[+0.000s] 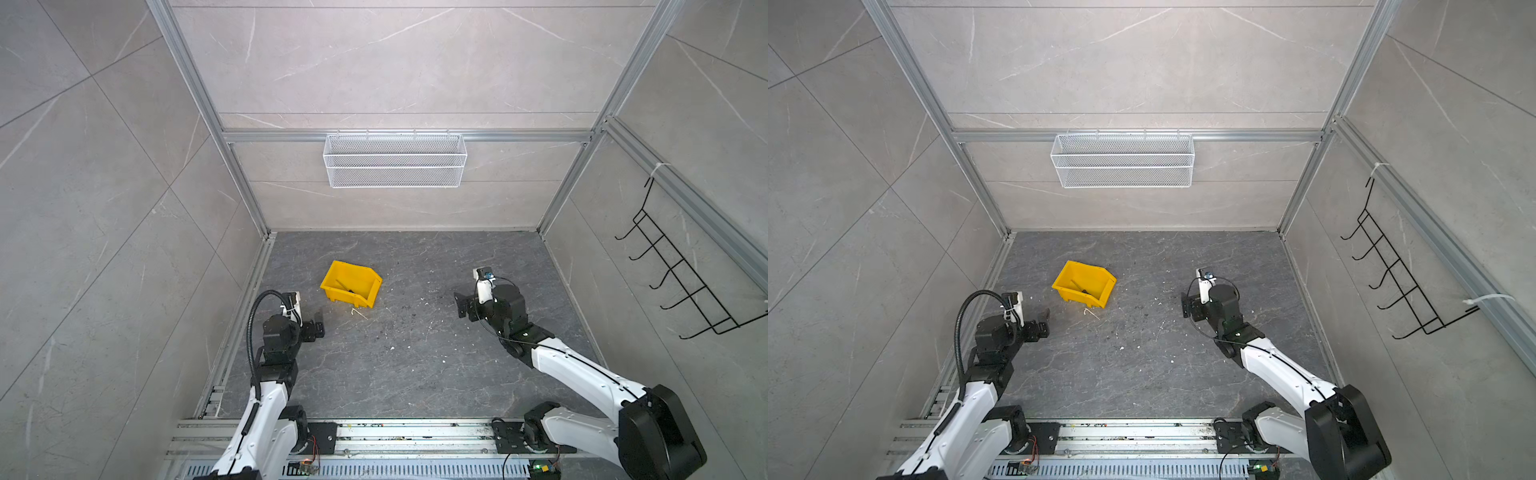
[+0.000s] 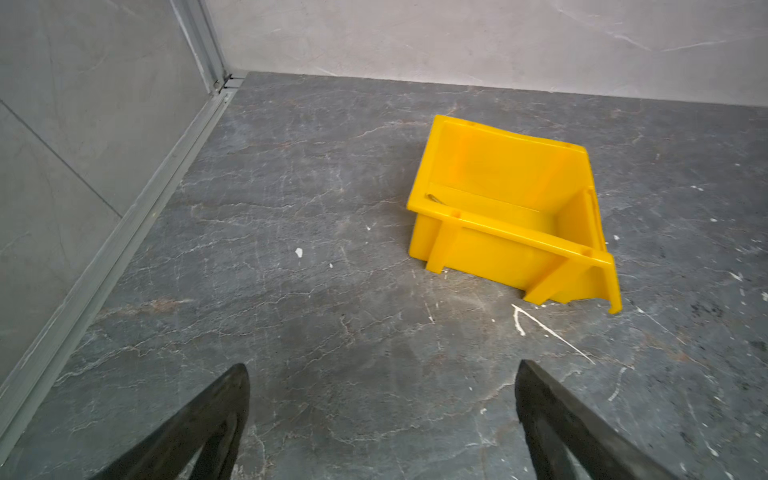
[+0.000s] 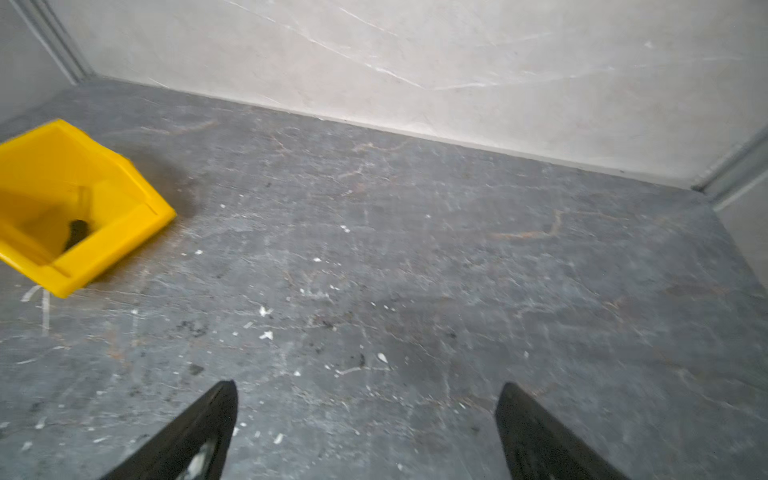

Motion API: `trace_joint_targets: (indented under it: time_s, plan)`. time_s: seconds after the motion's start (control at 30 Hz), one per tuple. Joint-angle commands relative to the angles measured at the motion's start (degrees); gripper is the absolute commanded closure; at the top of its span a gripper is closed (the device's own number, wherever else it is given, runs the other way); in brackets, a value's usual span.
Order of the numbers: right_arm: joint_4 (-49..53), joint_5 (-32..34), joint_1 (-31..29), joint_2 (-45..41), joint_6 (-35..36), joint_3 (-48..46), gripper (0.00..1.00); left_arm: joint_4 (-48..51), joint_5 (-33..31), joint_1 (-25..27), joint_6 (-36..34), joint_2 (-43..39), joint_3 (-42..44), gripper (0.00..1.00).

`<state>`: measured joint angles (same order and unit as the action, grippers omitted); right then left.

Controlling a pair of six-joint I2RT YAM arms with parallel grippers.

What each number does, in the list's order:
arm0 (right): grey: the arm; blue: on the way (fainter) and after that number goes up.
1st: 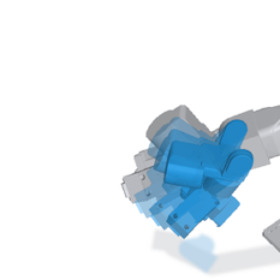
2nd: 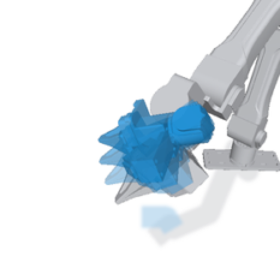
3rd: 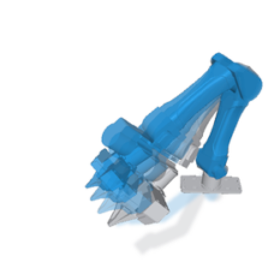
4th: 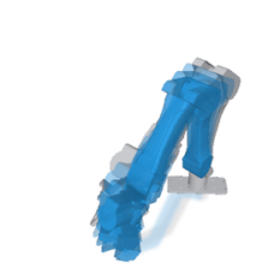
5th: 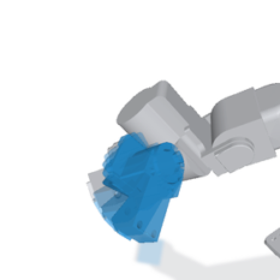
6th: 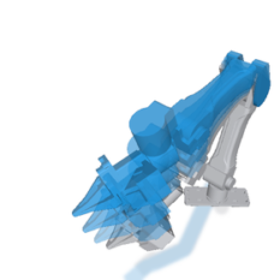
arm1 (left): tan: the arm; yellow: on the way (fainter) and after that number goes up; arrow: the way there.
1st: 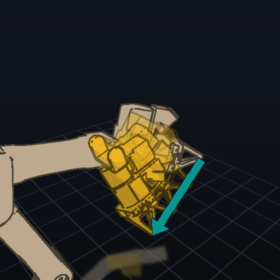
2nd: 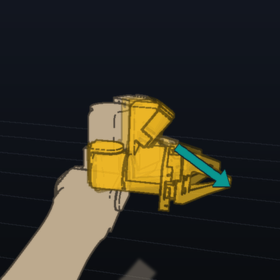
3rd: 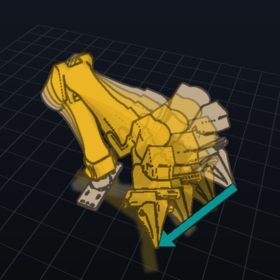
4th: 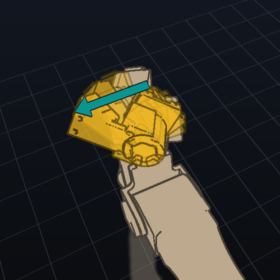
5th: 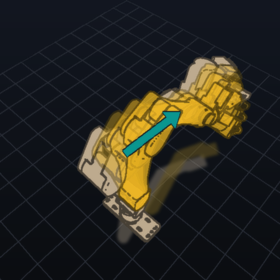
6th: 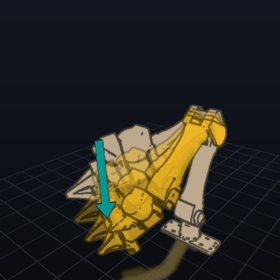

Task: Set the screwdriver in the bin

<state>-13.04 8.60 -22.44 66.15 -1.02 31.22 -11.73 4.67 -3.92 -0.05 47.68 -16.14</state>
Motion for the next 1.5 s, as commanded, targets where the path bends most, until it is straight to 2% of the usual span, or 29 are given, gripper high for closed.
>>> trace_joint_targets:
  time_s: [0.0, 0.2, 0.33, 0.53, 0.67, 0.7, 0.83, 0.9, 0.93, 1.0, 1.07, 1.47]
  plan:
    - [-4.52, 4.11, 2.02, -0.83, 2.31, -3.89, 0.01, -9.14, 2.4, -2.32, -2.75, 3.55, 0.14, 0.0]
    - [-12.13, 3.53, 5.89, 4.46, 3.71, -6.78, 0.01, -16.49, 2.89, -5.38, -2.9, 12.31, 0.11, 0.01]
    - [-20.87, 1.57, 9.88, 9.26, 3.51, -8.93, 0.01, -23.18, 3.64, -5.56, -2.46, 18.9, -0.95, 0.0]
    - [-30.79, -2.38, 14.72, 14.88, 2.0, -9.7, 0.01, -31.44, -0.02, -5.83, 4.8, 27.94, -2.53, 0.0]
    - [-36.91, -4.82, 15.05, 19.87, 2.74, -10.98, 0.01, -36.79, 0.9, -5.83, 4.94, 33.96, -2.92, 0.0]
    - [-38.47, -5.1, 15.2, 20.94, 2.53, -11.05, 0.01, -34.68, 2.02, -5.68, 4.01, 34.19, -3.96, 0.0]
    - [-36.31, -7.74, 16.92, 20.9, 1.57, -10.19, 0.01, -34.76, 1.95, -4.22, 2.23, 36.17, -4.76, 0.0]
    - [-36.21, -7.89, 17.05, 20.77, 1.57, -10.13, 0.01, -40.71, 0.28, -2.63, 1.37, 39.71, -3.93, 0.0]
    - [-36.15, -7.85, 17.06, 20.86, 1.59, -10.13, 0.01, -35.65, -0.41, -2.31, 0.97, 38.28, -4.98, 0.0]
    - [-36.07, -7.81, 17.03, 20.77, 1.7, -10.06, 0.01, -38.35, -2.02, -1.44, 0.97, 39.19, -4.52, 0.0]
    - [-36.07, -7.73, 17.03, 20.75, 1.79, -10.14, 0.01, -35.52, -1.89, -1.44, 0.87, 38.37, -5.12, 0.0]
    - [-36.09, -7.72, 17.02, 20.75, 1.88, -10.13, 0.01, -36.28, -2.04, -1.44, 0.89, 38.36, -4.77, 0.0]
